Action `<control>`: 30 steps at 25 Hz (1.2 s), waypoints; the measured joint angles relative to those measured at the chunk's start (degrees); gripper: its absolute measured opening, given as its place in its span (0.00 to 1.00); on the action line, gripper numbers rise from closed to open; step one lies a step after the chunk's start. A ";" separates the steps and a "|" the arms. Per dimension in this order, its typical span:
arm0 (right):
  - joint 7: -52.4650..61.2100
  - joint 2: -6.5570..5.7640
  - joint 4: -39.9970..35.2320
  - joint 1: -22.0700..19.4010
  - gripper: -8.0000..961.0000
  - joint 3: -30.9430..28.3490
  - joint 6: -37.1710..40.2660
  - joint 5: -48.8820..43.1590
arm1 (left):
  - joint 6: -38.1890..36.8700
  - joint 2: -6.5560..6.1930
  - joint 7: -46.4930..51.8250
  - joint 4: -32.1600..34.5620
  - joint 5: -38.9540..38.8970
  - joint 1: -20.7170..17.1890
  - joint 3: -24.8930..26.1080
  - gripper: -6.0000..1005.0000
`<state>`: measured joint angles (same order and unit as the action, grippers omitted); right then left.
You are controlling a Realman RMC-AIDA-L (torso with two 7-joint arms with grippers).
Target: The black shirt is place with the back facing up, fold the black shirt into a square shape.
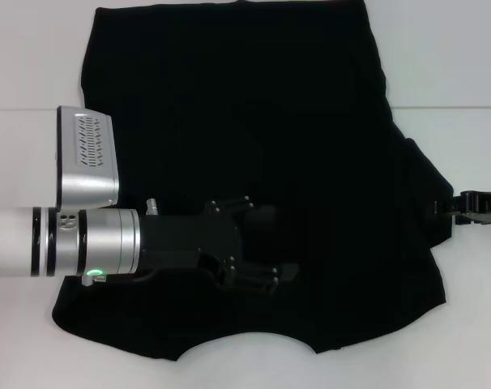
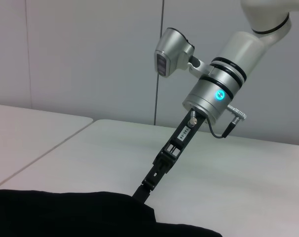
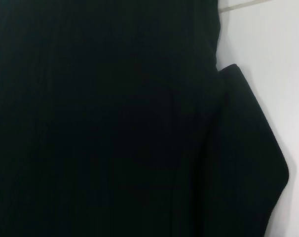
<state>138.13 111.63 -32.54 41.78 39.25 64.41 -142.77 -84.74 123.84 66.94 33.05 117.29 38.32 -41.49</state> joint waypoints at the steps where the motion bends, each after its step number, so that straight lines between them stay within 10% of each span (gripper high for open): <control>1: 0.01 0.00 0.02 0.02 0.64 0.00 -0.11 -0.01 | 0.06 0.00 0.00 0.00 0.00 0.00 0.04 0.94; 17: -0.50 1.10 1.88 0.53 0.62 0.65 -4.33 0.14 | 1.20 0.00 -0.07 -0.13 -0.05 -0.42 0.02 0.93; 30: -1.14 1.75 1.58 0.41 0.24 0.92 -5.29 -0.08 | 1.17 0.00 -0.07 -0.08 -0.05 -0.73 0.44 0.93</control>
<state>136.99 113.38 -30.96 42.20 40.17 59.12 -142.85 -83.57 123.84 66.88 32.96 117.24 37.59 -41.04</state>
